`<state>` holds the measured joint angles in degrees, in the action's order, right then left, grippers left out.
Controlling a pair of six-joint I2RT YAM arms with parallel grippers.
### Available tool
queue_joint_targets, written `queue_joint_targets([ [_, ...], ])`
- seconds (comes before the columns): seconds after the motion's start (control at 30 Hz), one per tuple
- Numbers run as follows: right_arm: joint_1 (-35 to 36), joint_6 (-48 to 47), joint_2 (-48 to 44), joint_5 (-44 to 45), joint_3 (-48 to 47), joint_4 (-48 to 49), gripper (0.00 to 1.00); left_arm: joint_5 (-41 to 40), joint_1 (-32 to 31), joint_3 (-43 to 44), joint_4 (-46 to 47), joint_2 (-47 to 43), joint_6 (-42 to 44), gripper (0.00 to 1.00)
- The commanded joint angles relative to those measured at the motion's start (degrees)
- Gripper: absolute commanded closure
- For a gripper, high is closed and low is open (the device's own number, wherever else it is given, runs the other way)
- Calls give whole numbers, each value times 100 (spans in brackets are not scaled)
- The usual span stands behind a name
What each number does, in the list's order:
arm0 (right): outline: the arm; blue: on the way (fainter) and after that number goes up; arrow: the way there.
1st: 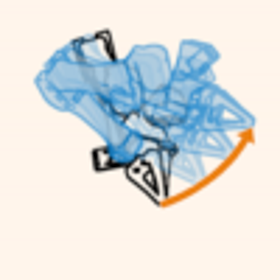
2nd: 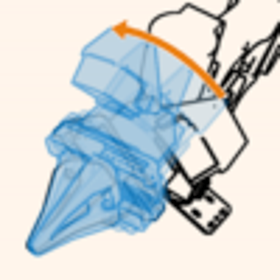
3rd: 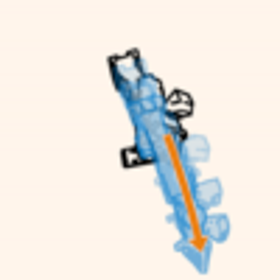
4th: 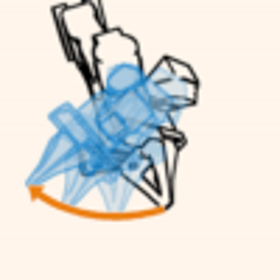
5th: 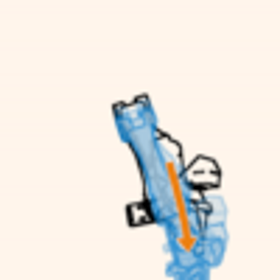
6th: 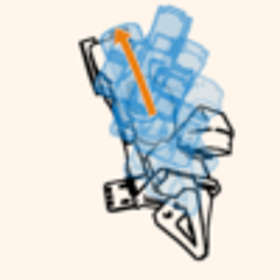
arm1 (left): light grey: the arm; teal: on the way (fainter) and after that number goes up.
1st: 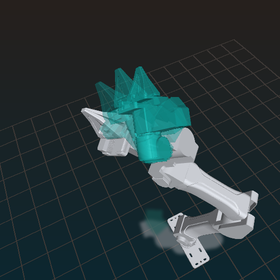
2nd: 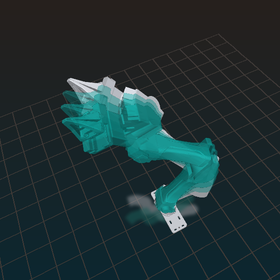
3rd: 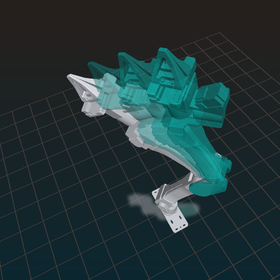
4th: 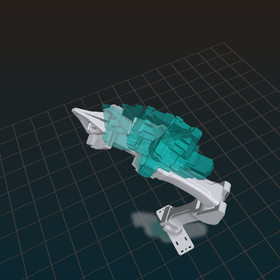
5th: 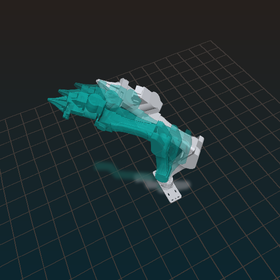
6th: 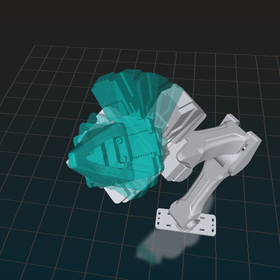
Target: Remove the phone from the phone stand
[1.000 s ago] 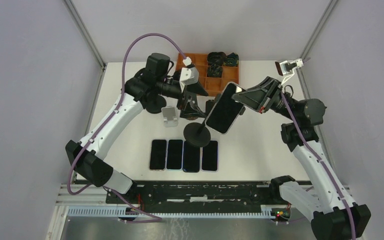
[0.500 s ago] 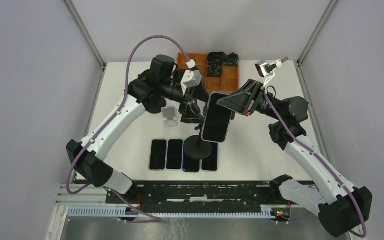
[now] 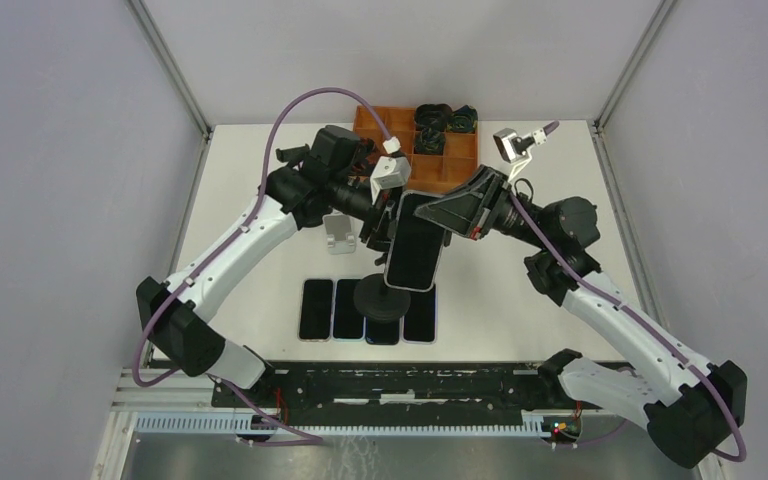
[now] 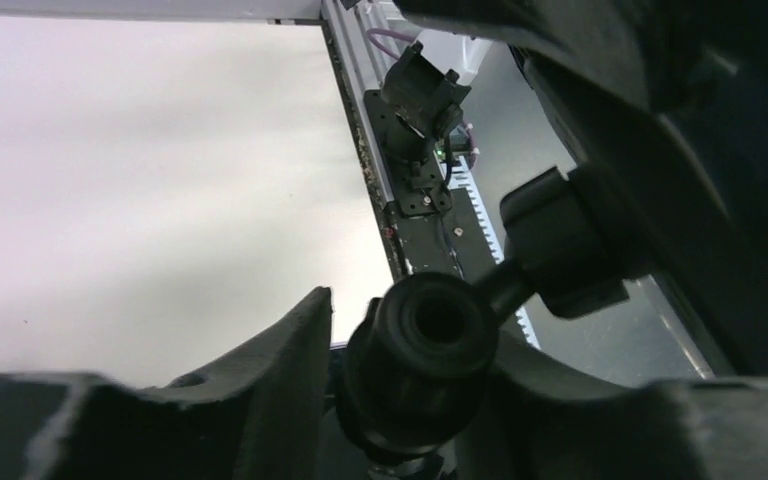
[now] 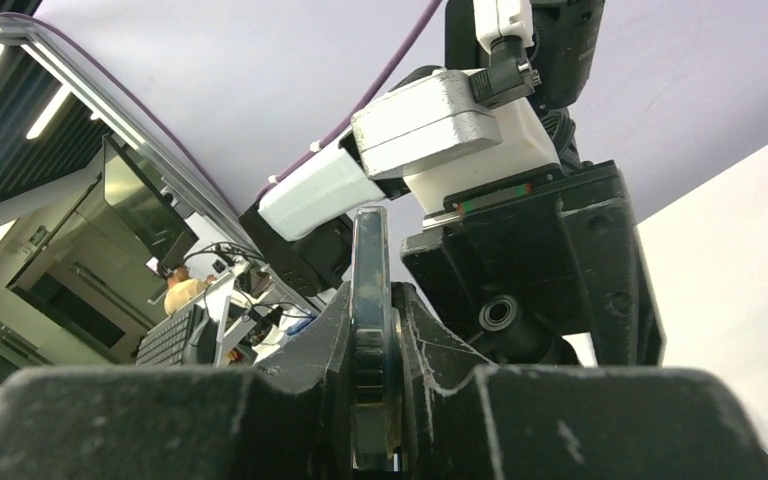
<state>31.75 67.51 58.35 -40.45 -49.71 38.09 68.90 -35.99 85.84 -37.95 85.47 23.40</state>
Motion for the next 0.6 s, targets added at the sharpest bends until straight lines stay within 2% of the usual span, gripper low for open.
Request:
queue_joint_targets([
  [0.0,144,-236,-159,682,-17,643,100,-68,-14,113,100,-207,-285,57],
  [0.13,168,-547,-306,671,237,503,100,-115,-14,142,-28,-316,-83,81],
  [0.2,170,-729,-375,654,357,377,100,-106,-14,253,-410,-308,293,93],
  [0.23,166,-811,-392,602,394,319,96,-101,-14,322,-627,-292,473,97],
  [0.47,169,-1053,-120,-400,340,227,73,-62,-14,1015,-2663,-3,2164,98],
  [0.57,166,-1489,-128,-658,187,-318,63,-78,-14,1235,-3212,90,2598,98],
])
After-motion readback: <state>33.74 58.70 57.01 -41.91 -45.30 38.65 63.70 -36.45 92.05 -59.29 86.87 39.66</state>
